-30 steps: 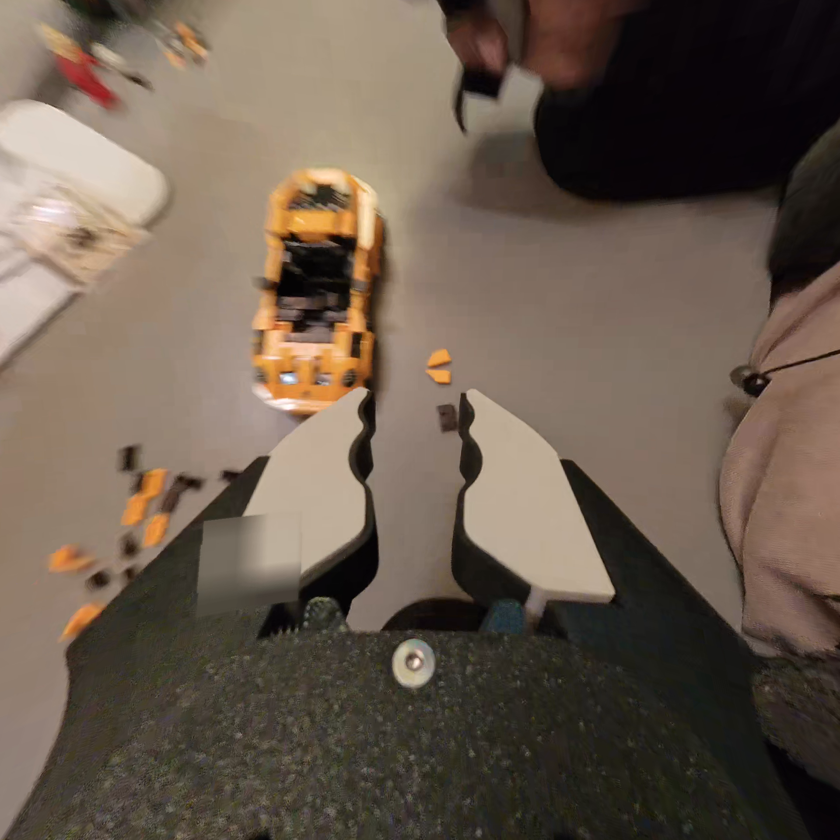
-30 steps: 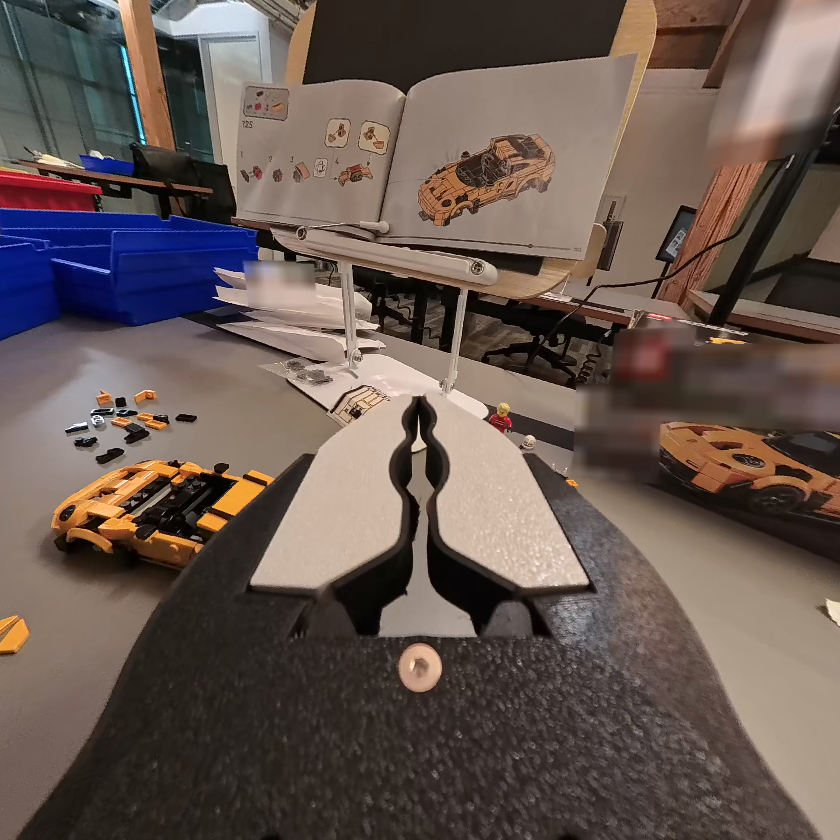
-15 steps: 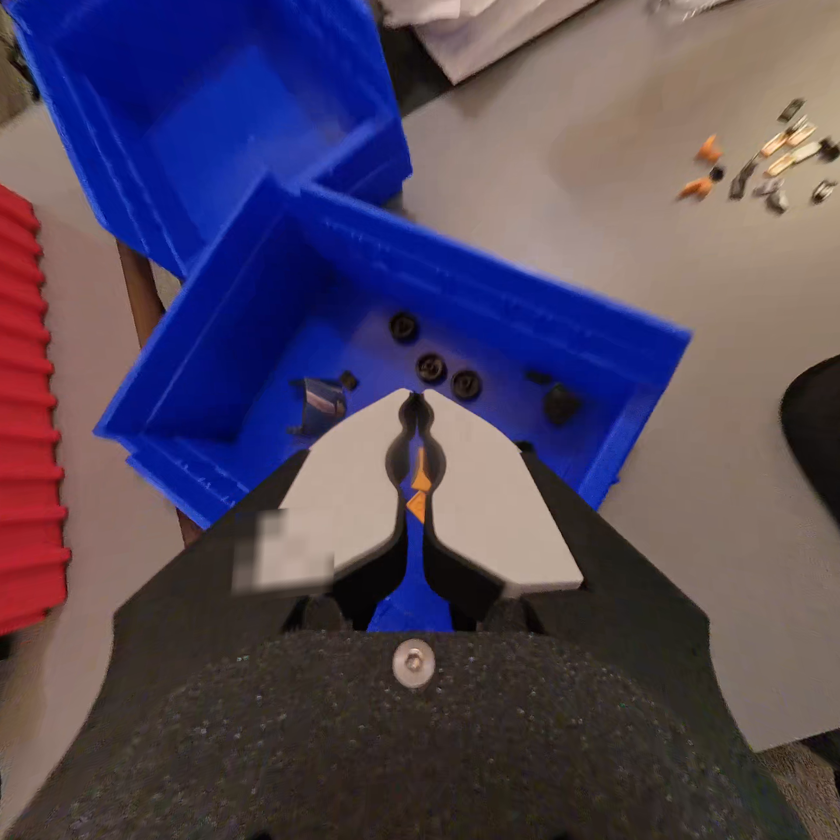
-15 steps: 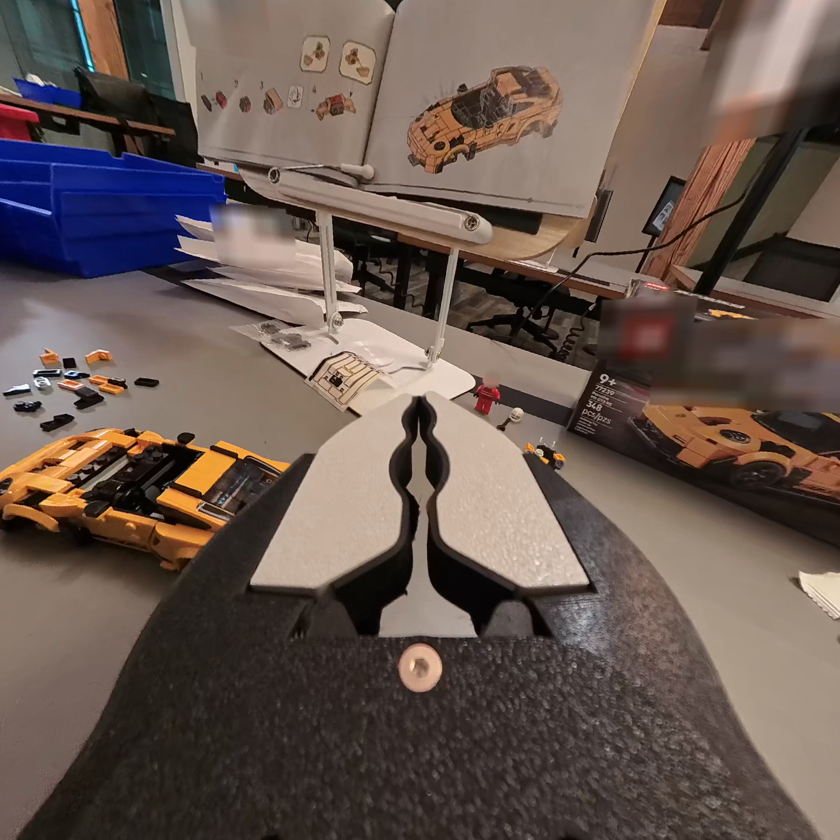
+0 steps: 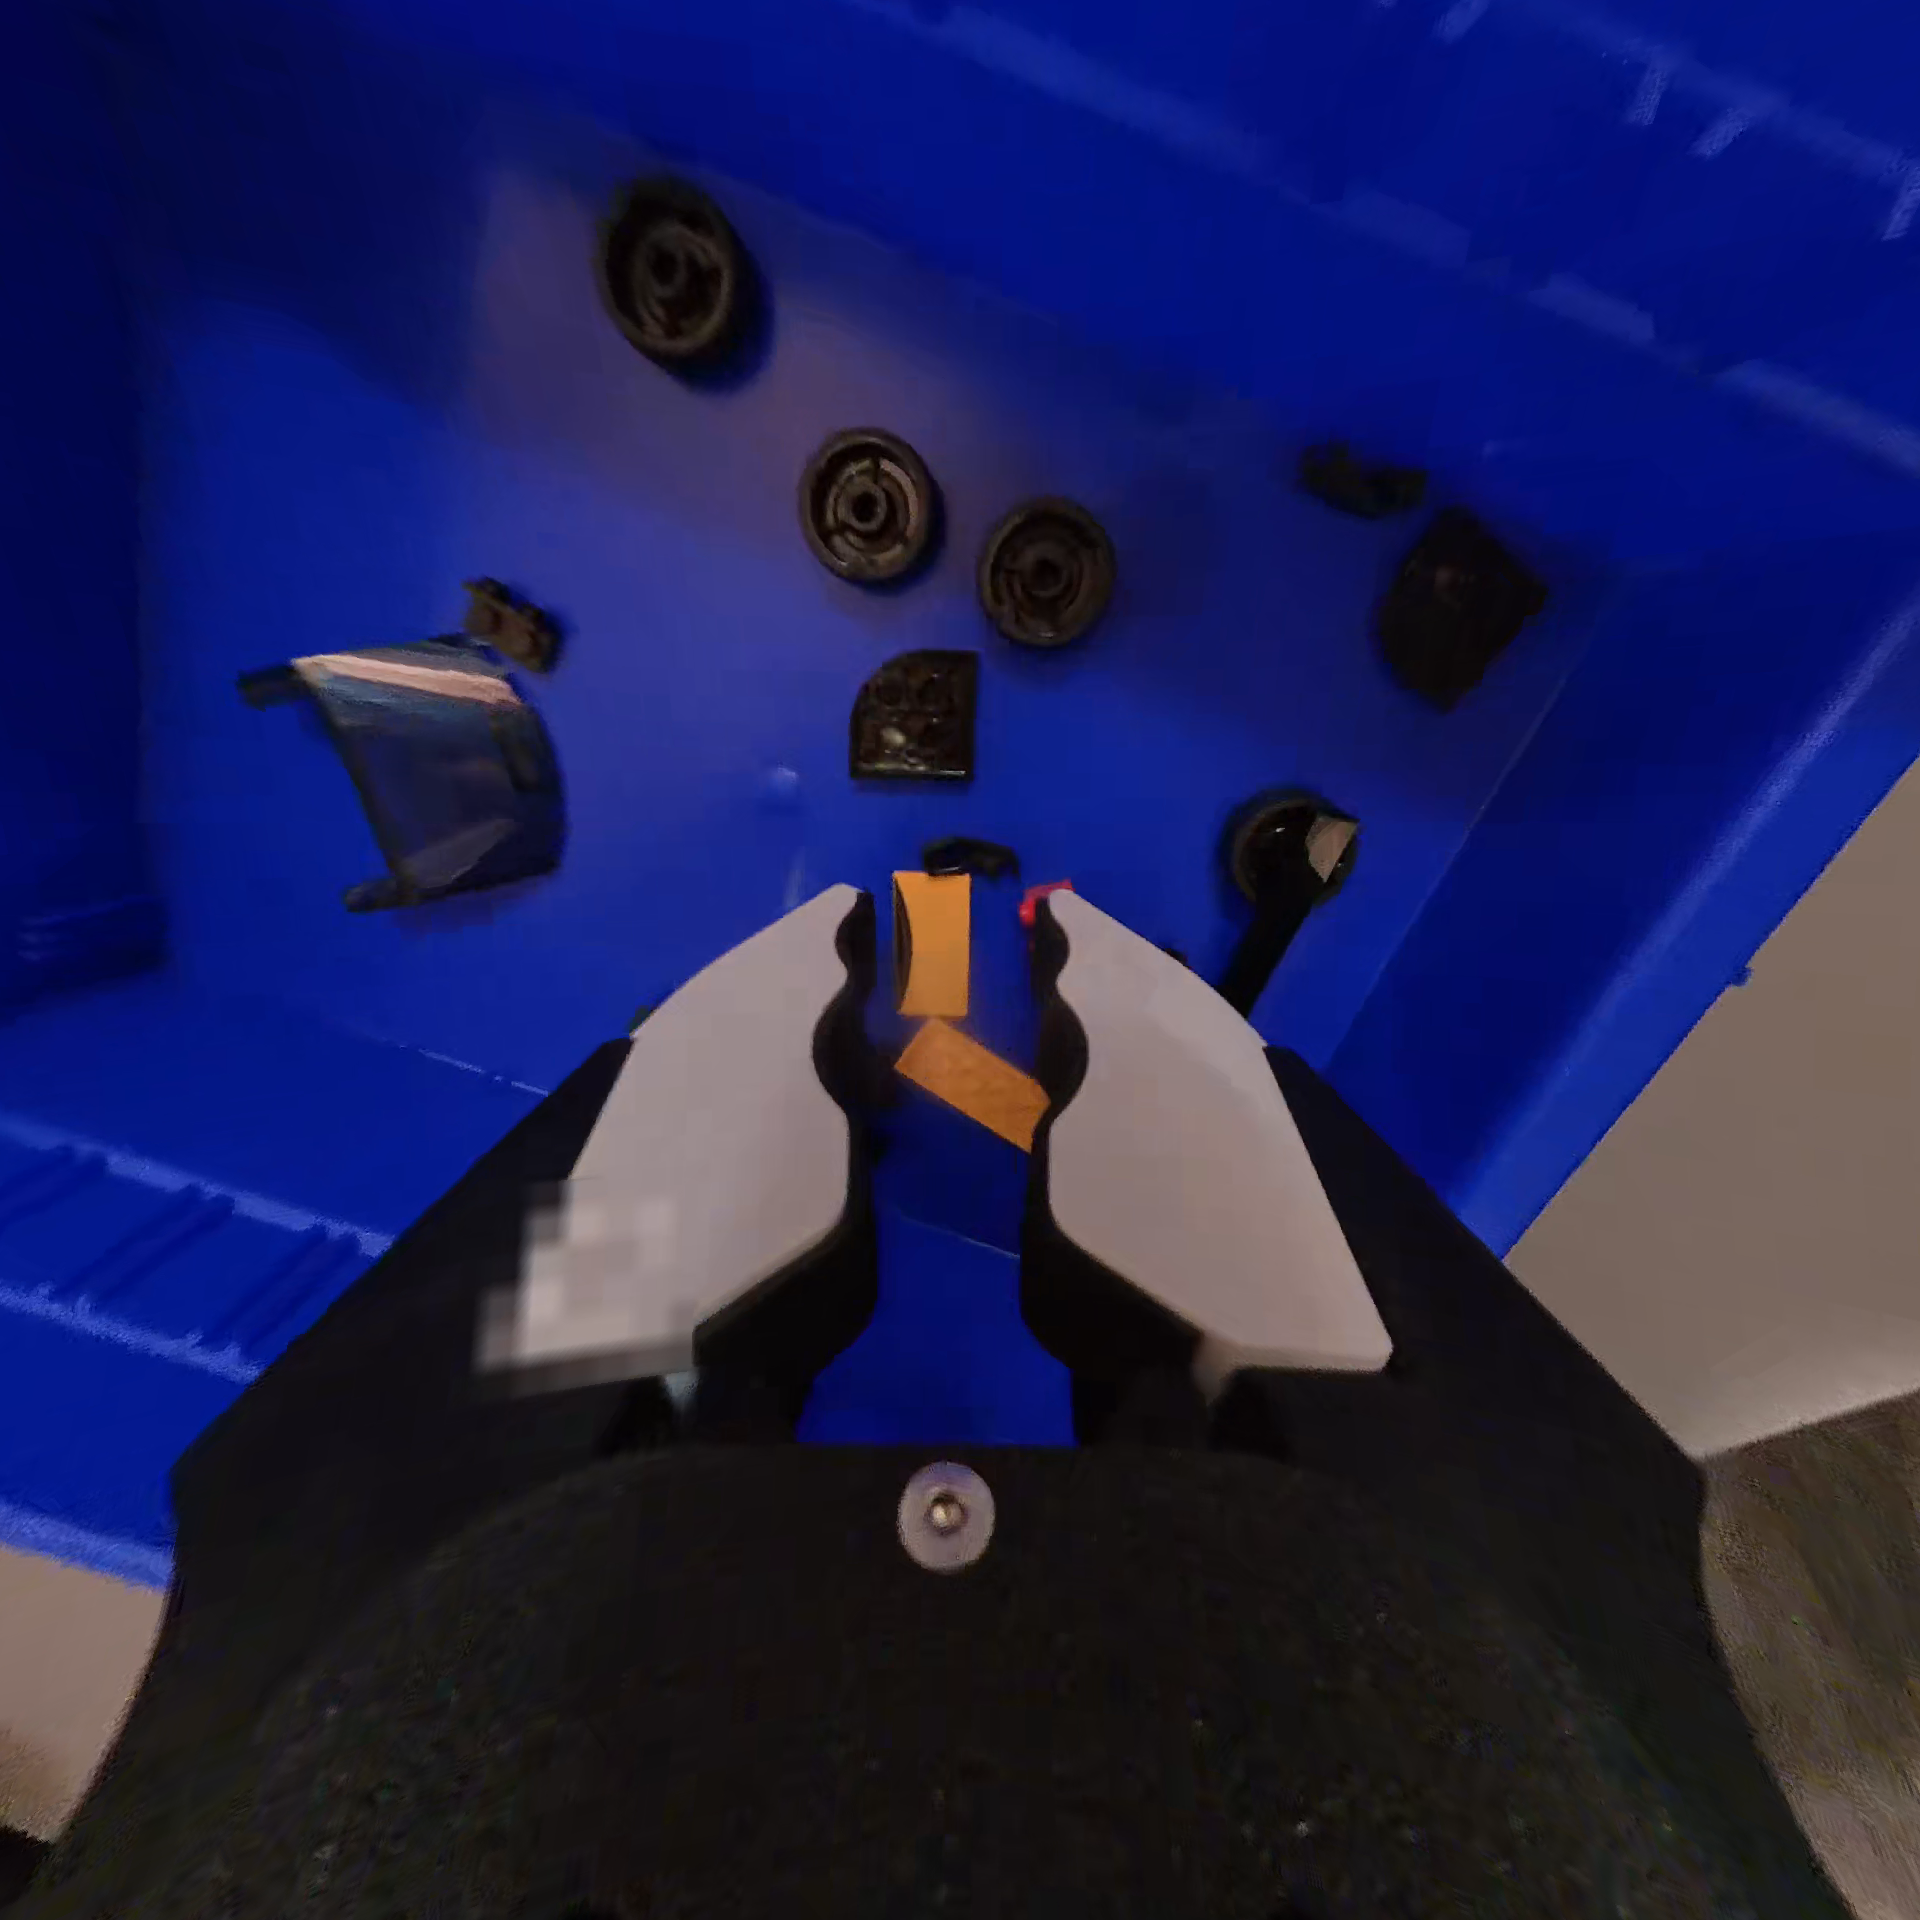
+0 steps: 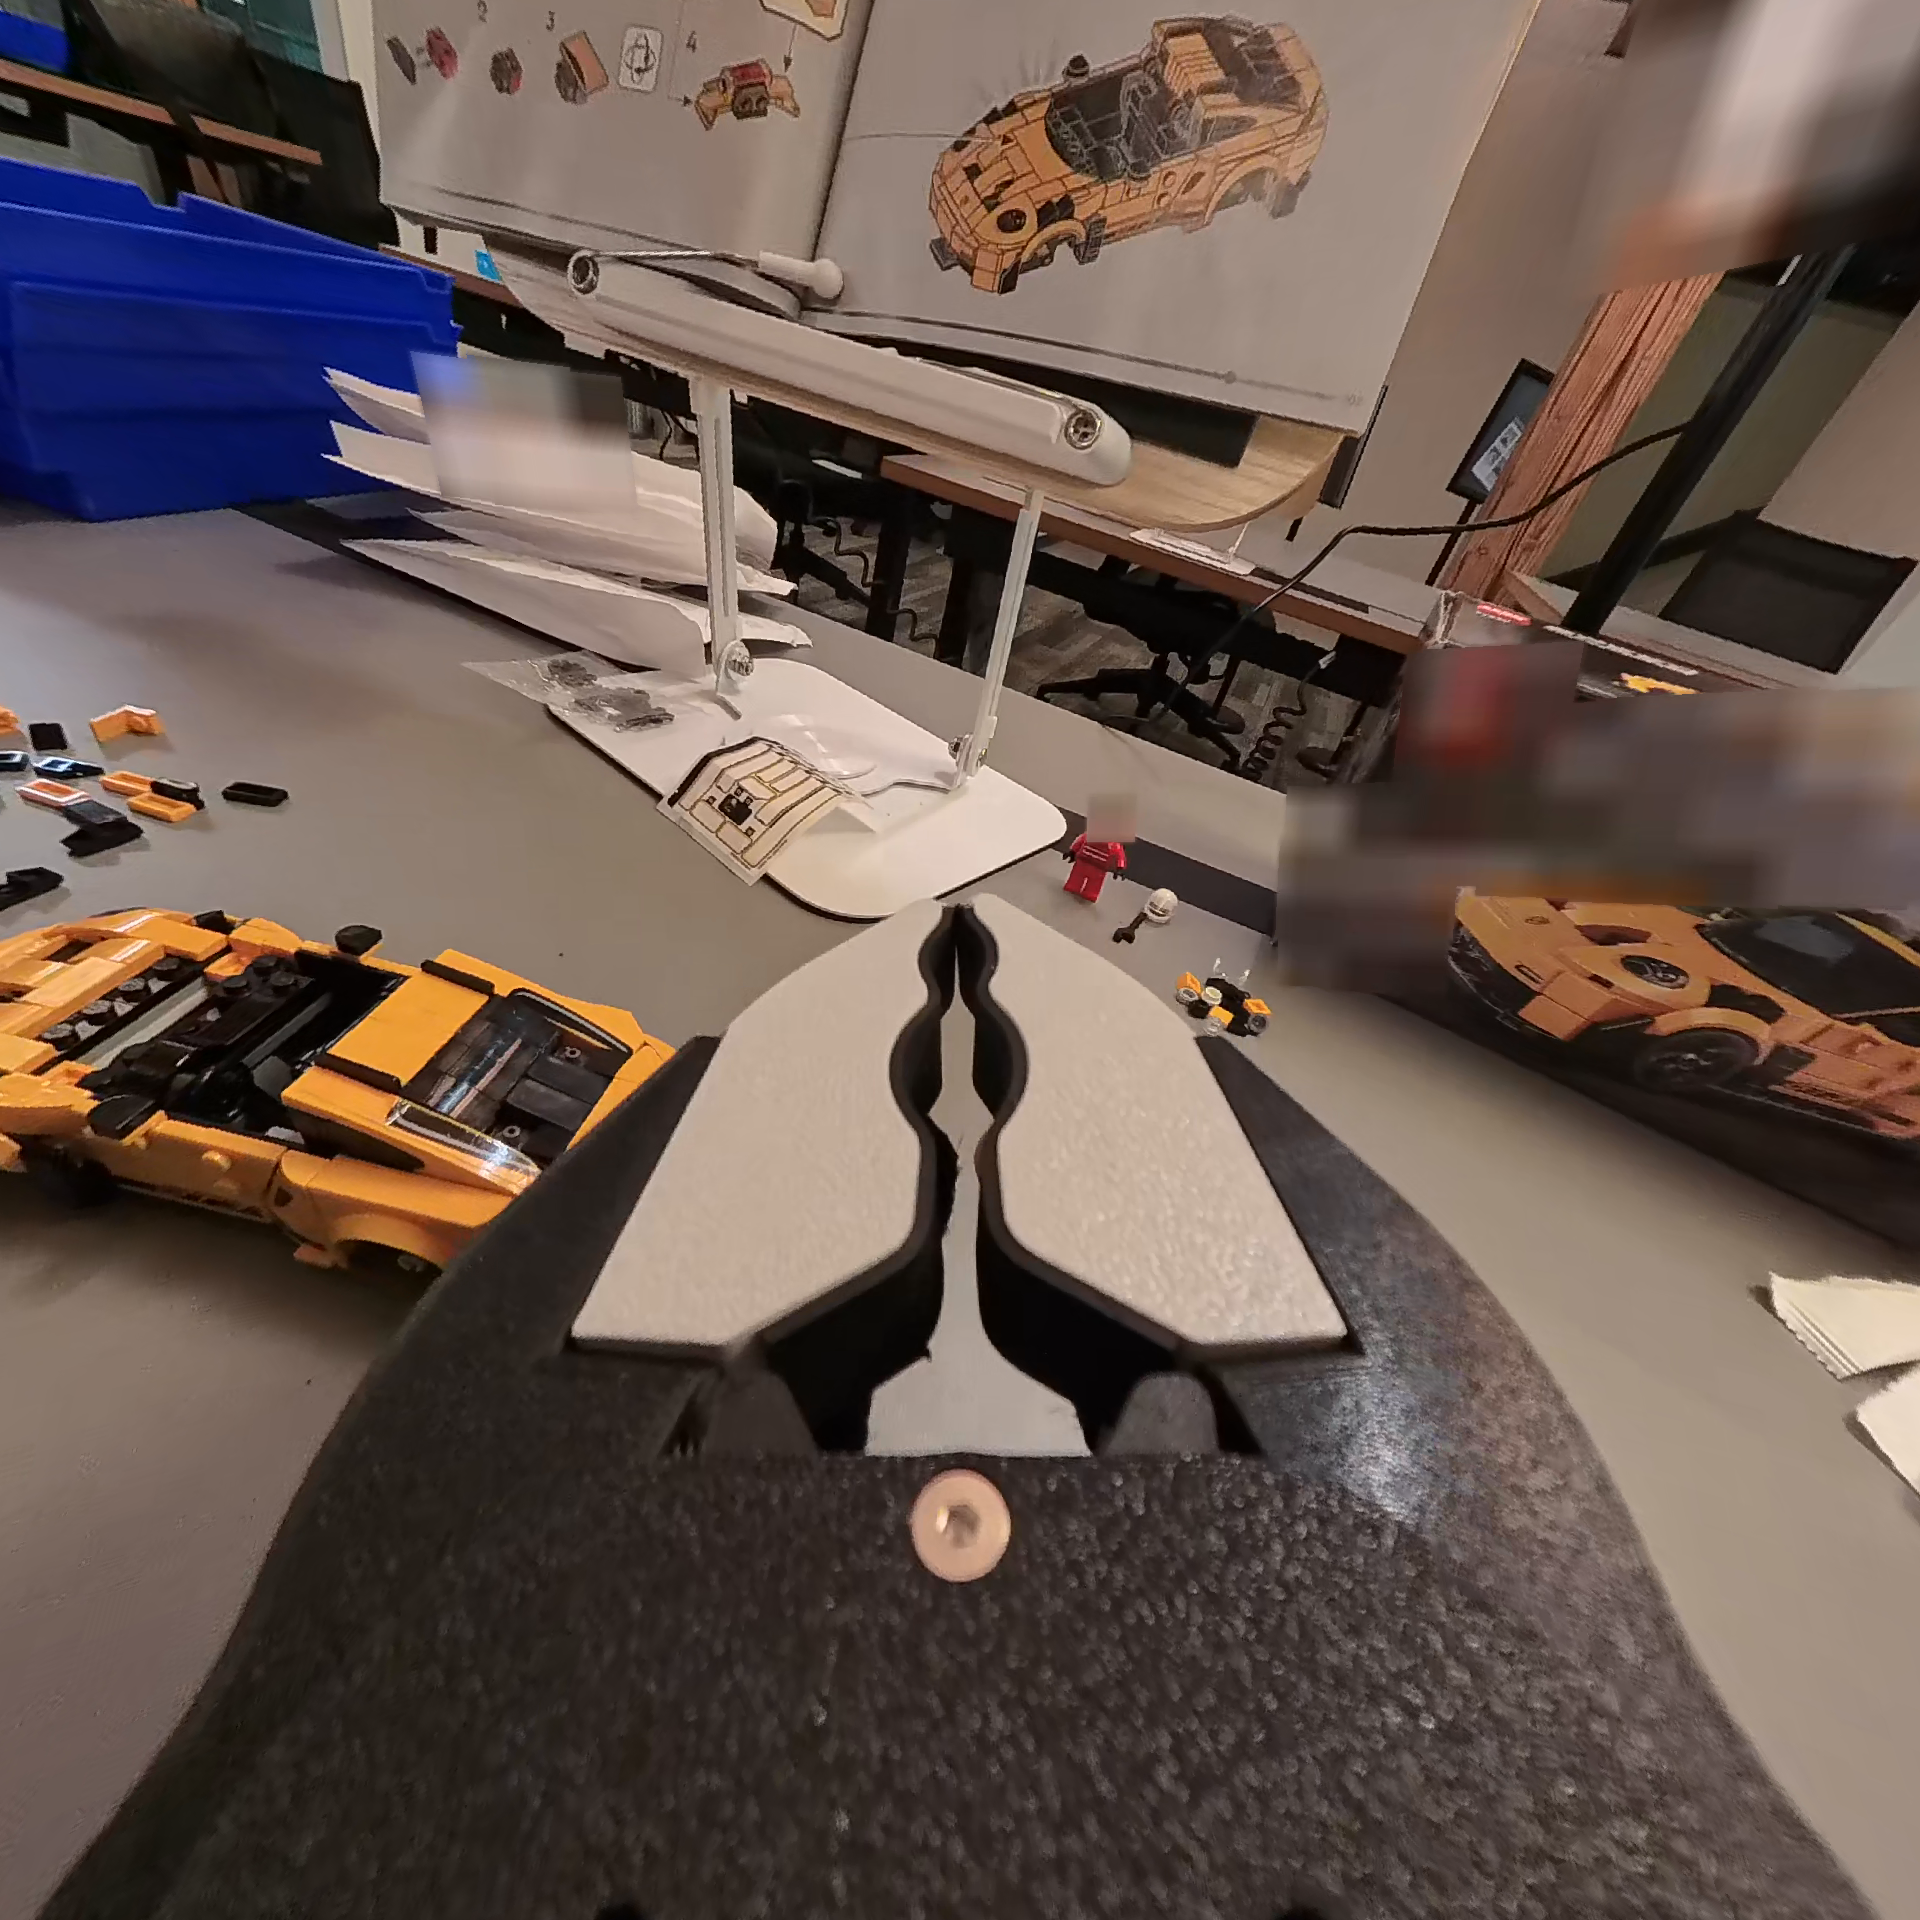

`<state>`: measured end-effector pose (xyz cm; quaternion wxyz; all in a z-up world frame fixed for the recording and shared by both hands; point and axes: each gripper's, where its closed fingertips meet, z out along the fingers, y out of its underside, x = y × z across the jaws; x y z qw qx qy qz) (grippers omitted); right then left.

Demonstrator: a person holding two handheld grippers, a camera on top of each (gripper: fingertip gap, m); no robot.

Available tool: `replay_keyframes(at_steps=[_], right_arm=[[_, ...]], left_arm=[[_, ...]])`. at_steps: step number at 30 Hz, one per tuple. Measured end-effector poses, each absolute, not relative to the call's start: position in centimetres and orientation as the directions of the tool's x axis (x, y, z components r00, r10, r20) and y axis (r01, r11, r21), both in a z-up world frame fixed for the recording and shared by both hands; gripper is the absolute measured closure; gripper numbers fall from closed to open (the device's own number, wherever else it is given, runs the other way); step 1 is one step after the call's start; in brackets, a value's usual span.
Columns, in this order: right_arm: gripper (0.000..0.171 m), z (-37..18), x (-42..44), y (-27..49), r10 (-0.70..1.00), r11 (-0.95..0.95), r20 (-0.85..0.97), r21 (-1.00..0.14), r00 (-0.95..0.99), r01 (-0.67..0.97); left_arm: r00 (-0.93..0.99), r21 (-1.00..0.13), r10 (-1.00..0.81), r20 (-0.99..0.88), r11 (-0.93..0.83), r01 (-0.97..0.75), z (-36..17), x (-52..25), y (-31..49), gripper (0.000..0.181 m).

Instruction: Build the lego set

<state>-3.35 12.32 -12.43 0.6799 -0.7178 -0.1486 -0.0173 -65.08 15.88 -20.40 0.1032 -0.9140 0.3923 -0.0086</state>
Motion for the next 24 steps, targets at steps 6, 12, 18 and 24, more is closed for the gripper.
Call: replay_keyframes(at_steps=[6,12,18,24], right_arm=[[0.171,-12.6,-3.4,12.4,0.196,-0.037,0.221,-0.972,0.955,0.232],[0.171,-12.4,-3.3,12.3,0.202,-0.033,0.202,-0.976,0.958,0.213],[0.171,-12.1,-3.4,12.2,0.213,-0.022,0.185,-0.981,0.959,0.194],[0.171,-11.7,-3.6,11.9,0.233,-0.007,0.164,-0.985,0.959,0.170]], left_arm=[[0.683,-0.095,-0.730,-0.030,-0.678,-0.729,-21.7,-65.6,15.5,0.162],[0.736,-0.172,-0.628,-0.253,-0.719,-0.673,-19.6,-67.3,19.2,0.161],[0.700,-0.559,-0.623,-0.349,-0.462,-0.689,-10.3,-57.9,22.2,0.152],[0.336,-0.595,-0.914,-0.230,-0.141,-0.791,-9.4,-41.8,18.0,0.165]])
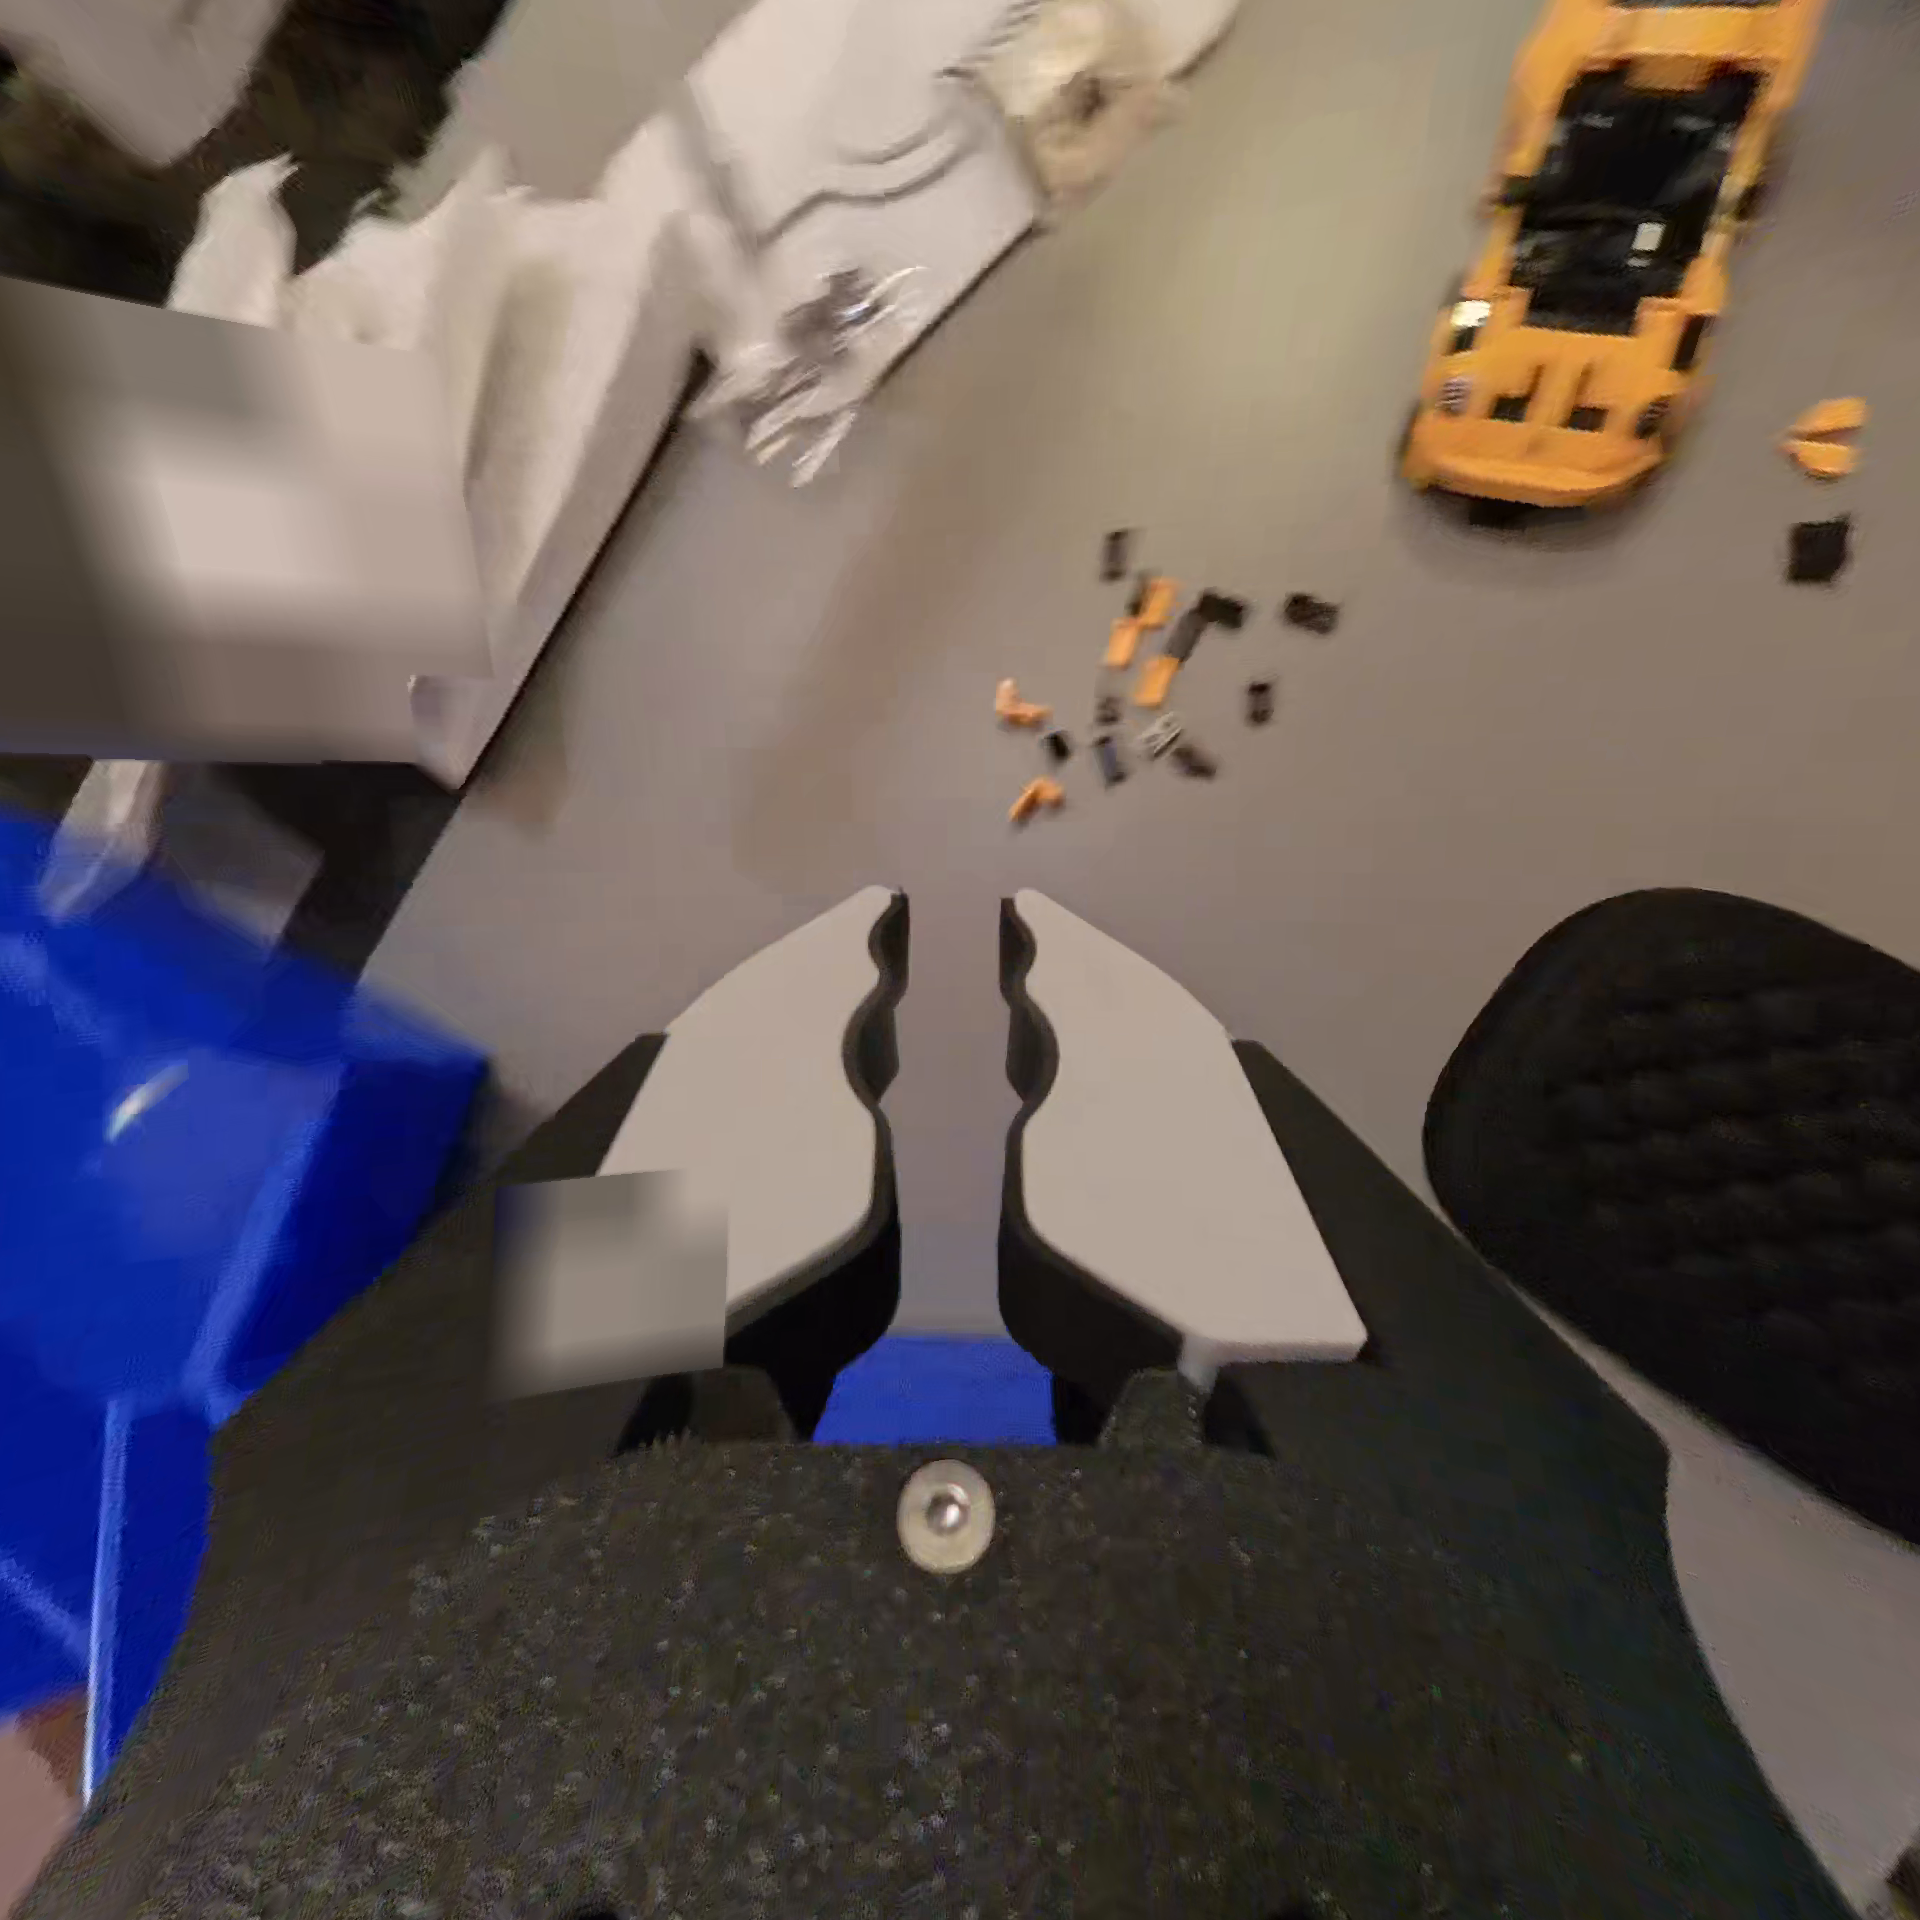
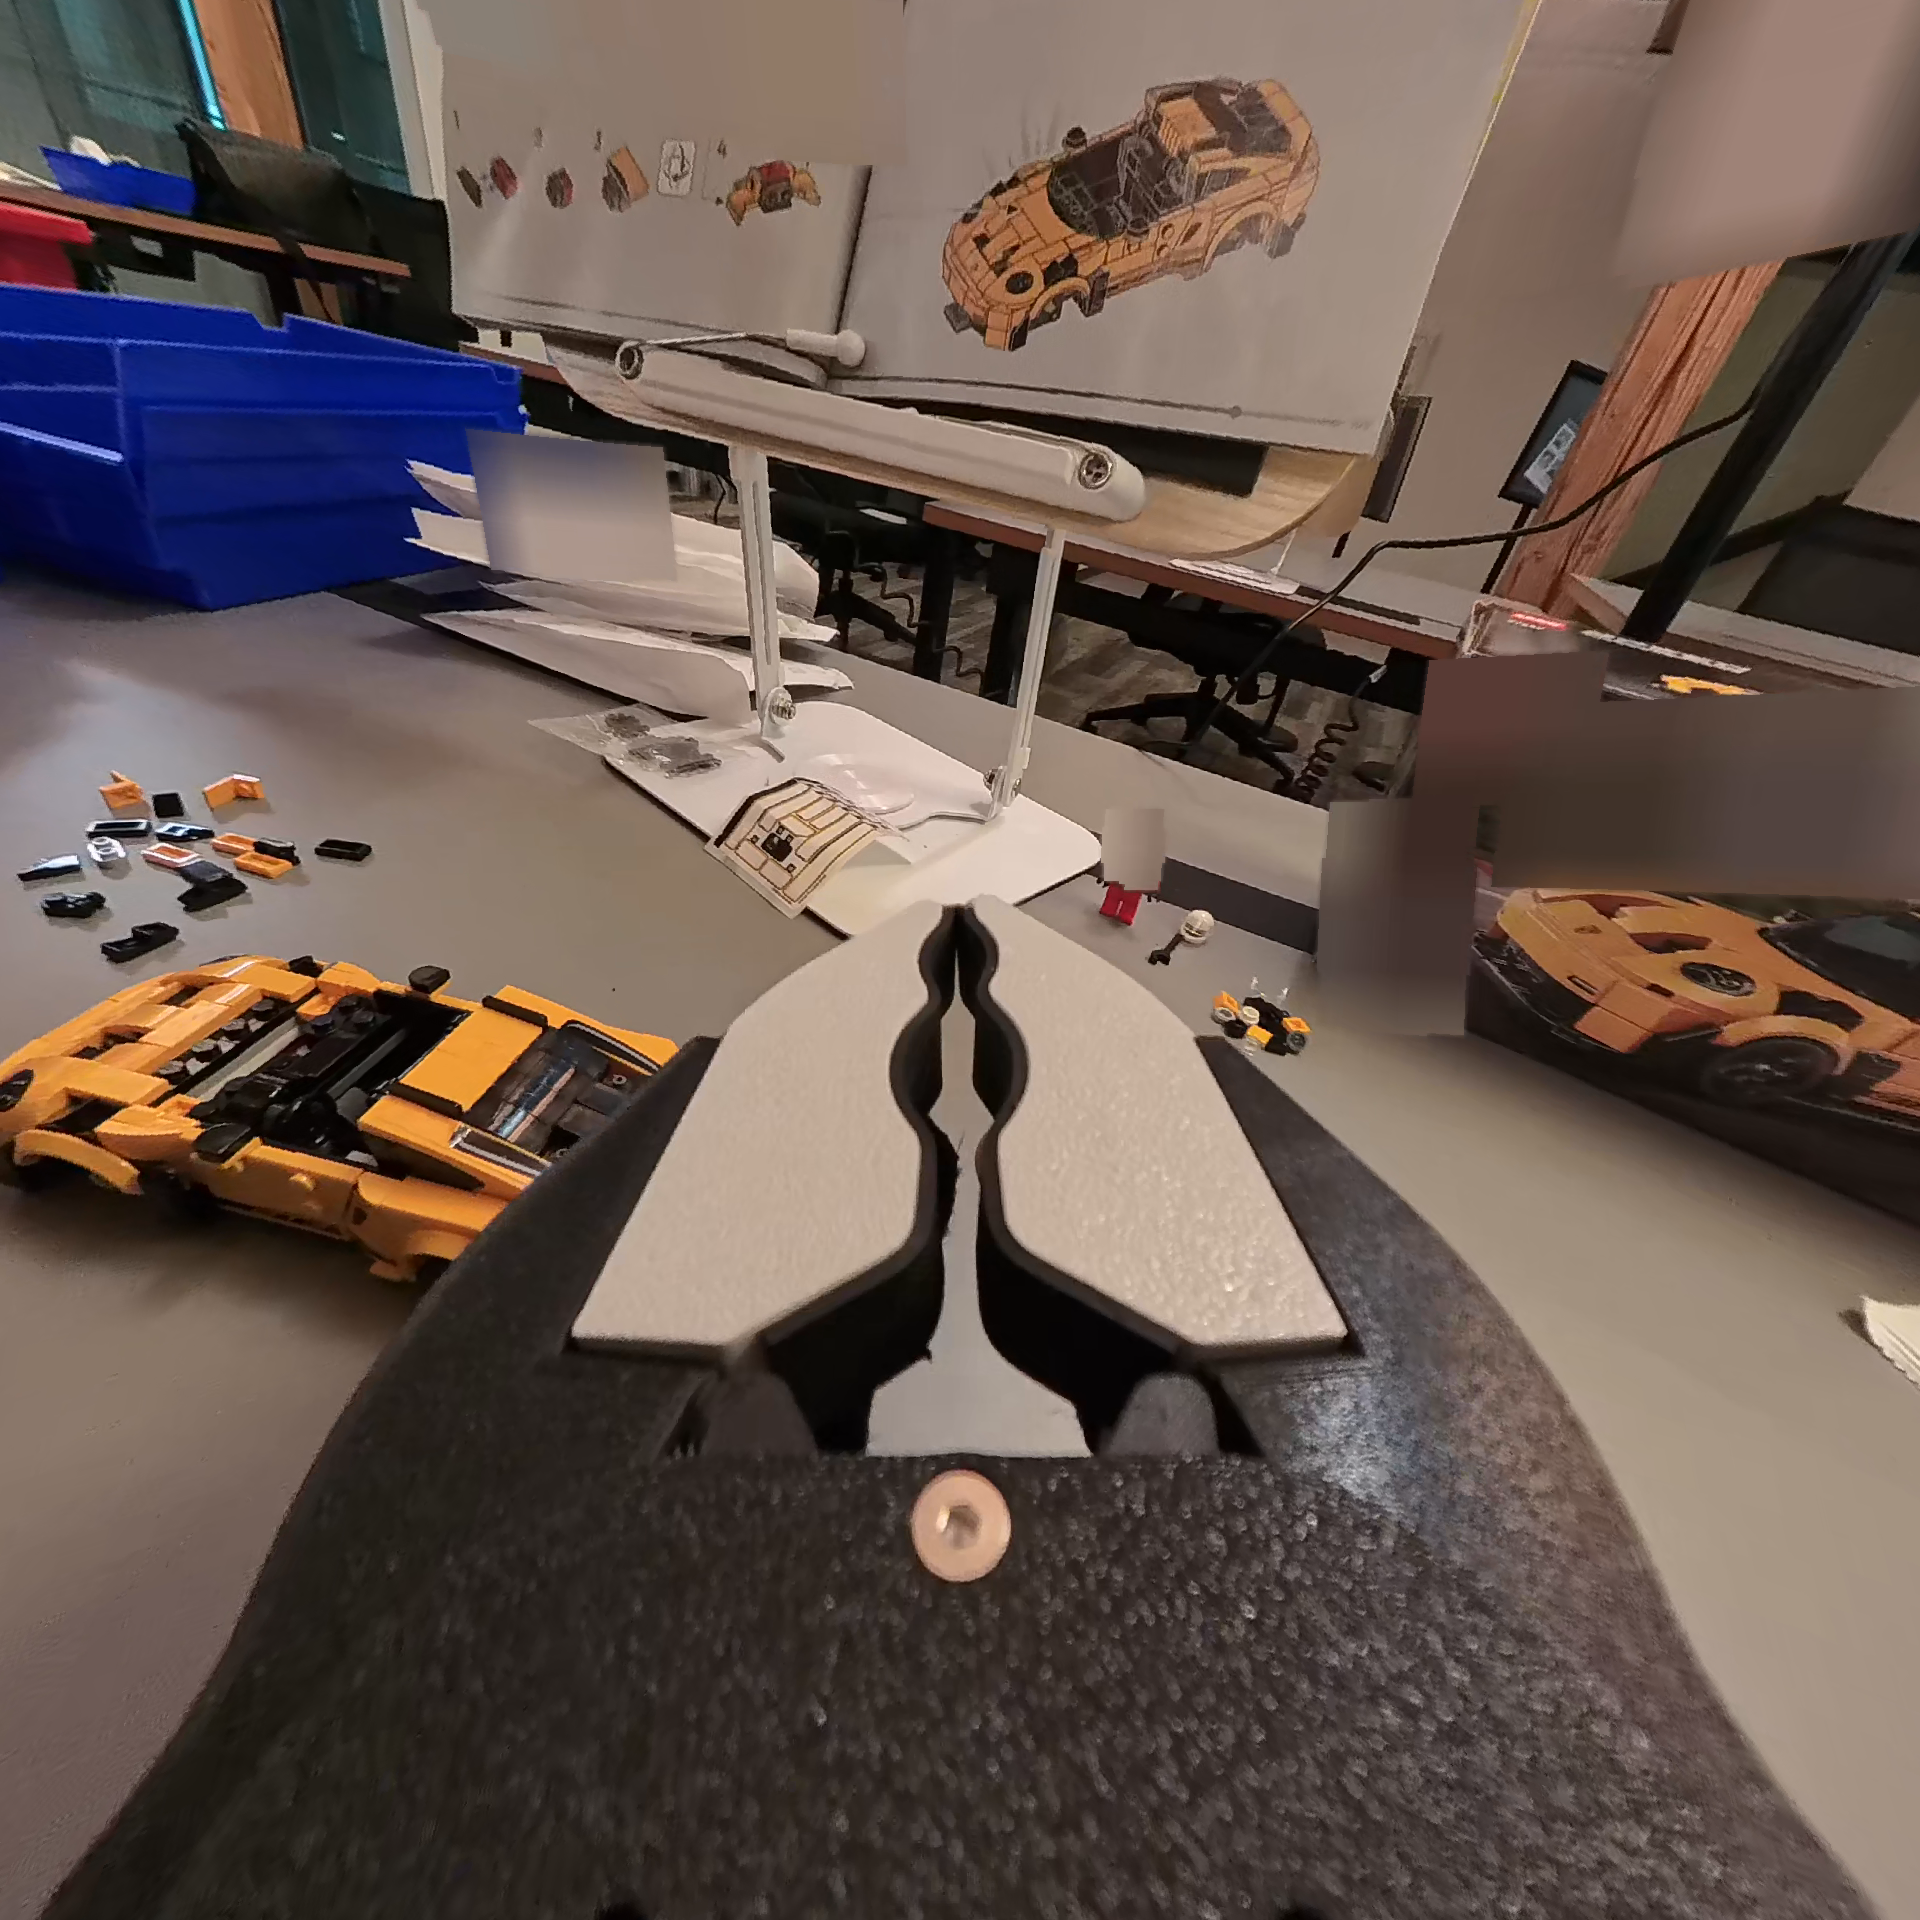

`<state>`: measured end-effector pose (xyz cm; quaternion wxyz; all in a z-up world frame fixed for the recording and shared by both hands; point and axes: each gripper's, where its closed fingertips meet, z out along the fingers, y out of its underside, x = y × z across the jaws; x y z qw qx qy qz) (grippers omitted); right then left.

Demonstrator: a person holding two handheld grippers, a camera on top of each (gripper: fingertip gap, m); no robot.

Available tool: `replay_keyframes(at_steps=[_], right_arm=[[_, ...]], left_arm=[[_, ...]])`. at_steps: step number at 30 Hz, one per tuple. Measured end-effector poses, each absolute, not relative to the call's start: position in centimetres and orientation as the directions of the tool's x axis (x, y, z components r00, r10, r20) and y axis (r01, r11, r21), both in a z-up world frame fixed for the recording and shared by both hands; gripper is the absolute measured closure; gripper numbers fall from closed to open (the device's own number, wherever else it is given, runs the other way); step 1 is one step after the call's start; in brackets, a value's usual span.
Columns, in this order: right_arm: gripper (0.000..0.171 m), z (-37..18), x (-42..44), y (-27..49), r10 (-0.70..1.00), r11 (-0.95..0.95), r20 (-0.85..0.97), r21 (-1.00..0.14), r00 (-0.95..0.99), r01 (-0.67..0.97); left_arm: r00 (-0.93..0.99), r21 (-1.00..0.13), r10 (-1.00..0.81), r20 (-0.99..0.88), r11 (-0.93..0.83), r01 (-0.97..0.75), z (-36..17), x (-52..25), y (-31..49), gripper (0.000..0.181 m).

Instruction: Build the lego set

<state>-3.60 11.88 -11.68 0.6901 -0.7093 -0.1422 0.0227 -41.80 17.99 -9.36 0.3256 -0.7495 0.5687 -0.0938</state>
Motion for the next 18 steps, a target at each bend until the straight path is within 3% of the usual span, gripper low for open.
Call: replay_keyframes(at_steps=[8,12,18], right_arm=[[0.171,-11.2,-3.7,11.5,0.267,0.004,0.128,-0.991,0.955,0.132],[0.171,-10.9,-3.7,11.4,0.280,0.007,0.108,-0.994,0.954,0.111],[0.171,-10.8,-3.7,11.4,0.290,0.003,0.080,-0.997,0.954,0.083]], left_arm=[[-0.104,-0.381,-0.994,-0.034,0.109,-0.918,-17.1,-35.3,16.3,0.170],[-0.167,-0.327,-0.985,0.043,0.144,-0.934,-20.2,-35.0,16.3,0.173],[-0.205,-0.277,-0.979,0.017,0.193,-0.941,-22.6,-34.5,17.1,0.175]])
